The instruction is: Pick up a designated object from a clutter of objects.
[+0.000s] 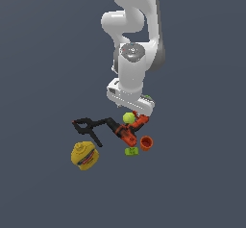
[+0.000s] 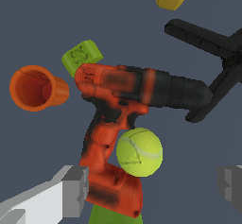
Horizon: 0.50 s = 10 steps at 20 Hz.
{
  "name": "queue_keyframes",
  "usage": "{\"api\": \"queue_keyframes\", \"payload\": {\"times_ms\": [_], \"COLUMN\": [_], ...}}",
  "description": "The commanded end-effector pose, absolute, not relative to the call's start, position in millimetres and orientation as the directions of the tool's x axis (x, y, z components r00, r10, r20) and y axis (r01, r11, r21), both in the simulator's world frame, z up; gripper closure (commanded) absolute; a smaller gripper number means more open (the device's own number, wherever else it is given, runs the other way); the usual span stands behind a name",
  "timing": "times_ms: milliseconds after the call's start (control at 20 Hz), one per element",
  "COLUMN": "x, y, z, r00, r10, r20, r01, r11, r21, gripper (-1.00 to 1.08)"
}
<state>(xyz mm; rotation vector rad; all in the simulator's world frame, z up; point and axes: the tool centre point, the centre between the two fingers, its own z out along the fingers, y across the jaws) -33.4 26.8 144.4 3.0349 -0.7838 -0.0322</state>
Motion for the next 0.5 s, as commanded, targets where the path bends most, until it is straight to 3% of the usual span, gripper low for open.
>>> {"api": "queue_keyframes", "payload": {"times_ms": [0,450], "x": [-38.9,-54.6], "y": [28.4,31.6], "z": [131.0,100.4], "r00": [0.844,0.761], "r10": [-0.535,-0.649], "r20": [-0.013,-0.003], "r01": [-0.535,-0.649], "r11": [-0.845,-0.761], "r21": [0.009,0.002], "gripper": [-0.92,-0.92]}}
